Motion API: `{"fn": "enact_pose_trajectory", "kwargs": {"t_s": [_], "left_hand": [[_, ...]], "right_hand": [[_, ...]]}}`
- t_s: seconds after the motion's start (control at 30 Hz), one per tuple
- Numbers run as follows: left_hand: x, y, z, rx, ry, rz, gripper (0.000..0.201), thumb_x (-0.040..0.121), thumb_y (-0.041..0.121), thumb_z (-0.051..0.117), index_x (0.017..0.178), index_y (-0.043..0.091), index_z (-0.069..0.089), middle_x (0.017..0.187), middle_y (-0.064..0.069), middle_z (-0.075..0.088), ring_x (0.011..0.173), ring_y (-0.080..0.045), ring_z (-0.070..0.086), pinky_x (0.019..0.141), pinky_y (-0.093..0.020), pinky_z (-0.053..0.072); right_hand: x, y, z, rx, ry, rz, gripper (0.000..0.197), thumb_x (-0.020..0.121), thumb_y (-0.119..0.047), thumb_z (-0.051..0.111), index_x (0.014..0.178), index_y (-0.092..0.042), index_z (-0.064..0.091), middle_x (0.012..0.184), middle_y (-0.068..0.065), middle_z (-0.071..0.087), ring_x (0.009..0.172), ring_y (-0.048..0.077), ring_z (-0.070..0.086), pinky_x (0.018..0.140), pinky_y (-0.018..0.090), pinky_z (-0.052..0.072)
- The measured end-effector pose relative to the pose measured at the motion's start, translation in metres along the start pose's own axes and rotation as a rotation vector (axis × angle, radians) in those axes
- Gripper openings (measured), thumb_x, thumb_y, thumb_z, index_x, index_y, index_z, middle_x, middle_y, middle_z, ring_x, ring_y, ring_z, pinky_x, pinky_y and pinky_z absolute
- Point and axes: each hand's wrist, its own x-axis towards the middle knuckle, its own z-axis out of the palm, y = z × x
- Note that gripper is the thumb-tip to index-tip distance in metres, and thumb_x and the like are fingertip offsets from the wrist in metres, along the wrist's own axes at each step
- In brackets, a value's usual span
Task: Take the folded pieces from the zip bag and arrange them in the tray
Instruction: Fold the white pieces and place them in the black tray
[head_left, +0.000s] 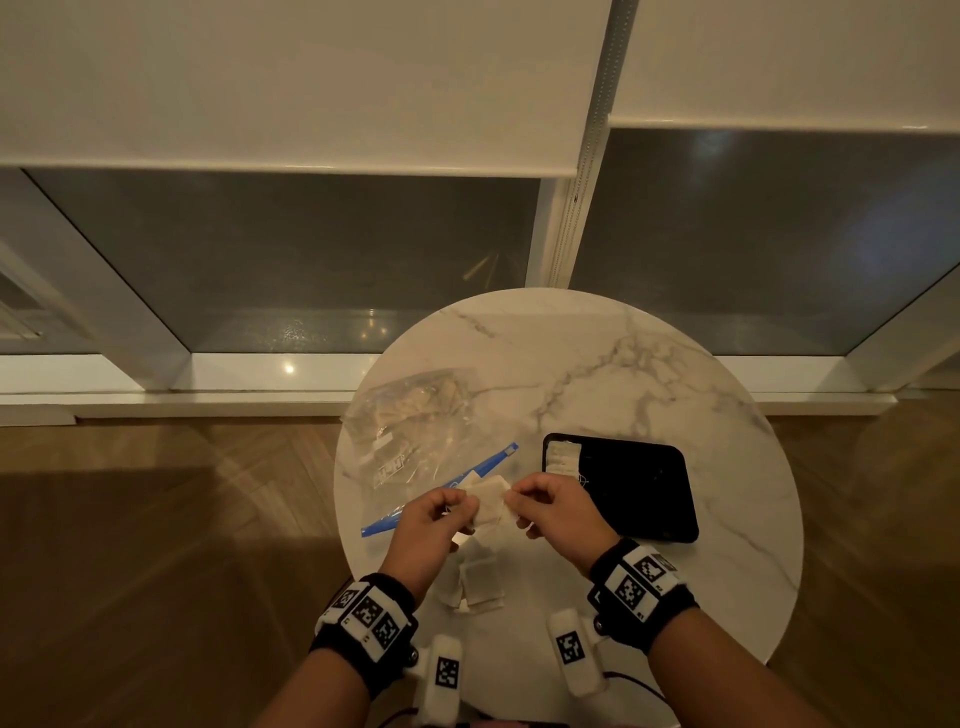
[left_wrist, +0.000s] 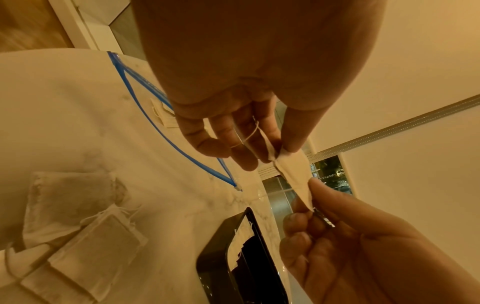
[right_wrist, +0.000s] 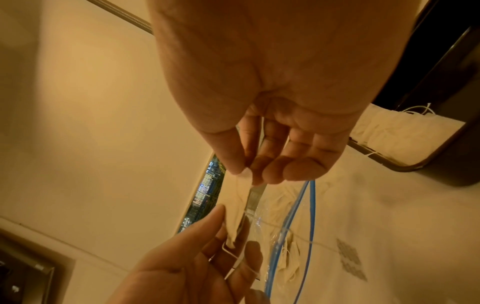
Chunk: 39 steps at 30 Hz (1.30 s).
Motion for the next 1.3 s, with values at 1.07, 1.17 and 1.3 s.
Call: {"fn": "enact_pose_trajectory", "kwargs": {"t_s": [1.07, 1.17, 1.3], "left_hand": [[0.007, 0.019, 0.071, 0.017, 0.029, 0.141, 0.015, 0.098, 0.024, 0.063, 0.094, 0.018, 0.076, 0.084, -0.005, 0.074, 0.073, -0.006, 0.065, 0.063, -0.018, 0.049], [0.008, 0.02, 0.079, -0.016, 0.049, 0.139, 0.014, 0.098, 0.024, 0.063, 0.097, 0.018, 0.076, 0.085, -0.003, 0.075, 0.072, -0.005, 0.065, 0.061, -0.016, 0.049], [0.009, 0.021, 0.089, -0.058, 0.069, 0.133, 0.013, 0.097, 0.022, 0.064, 0.1, 0.017, 0.077, 0.087, -0.001, 0.076, 0.071, -0.005, 0.065, 0.06, -0.015, 0.049]], "right_hand": [[0.007, -0.008, -0.078, -0.194, -0.075, -0.189, 0.007, 0.087, -0.019, 0.073, 0.091, -0.024, 0.072, 0.079, -0.004, 0.071, 0.069, 0.004, 0.064, 0.069, 0.021, 0.054], [0.008, -0.001, -0.084, -0.174, -0.11, -0.157, 0.018, 0.082, -0.021, 0.077, 0.098, -0.024, 0.072, 0.088, -0.001, 0.074, 0.081, 0.012, 0.069, 0.078, 0.029, 0.059], [0.008, 0.002, -0.083, -0.031, -0.155, -0.113, 0.03, 0.082, -0.015, 0.078, 0.11, -0.016, 0.068, 0.098, 0.001, 0.076, 0.093, 0.015, 0.072, 0.084, 0.033, 0.059]]}}
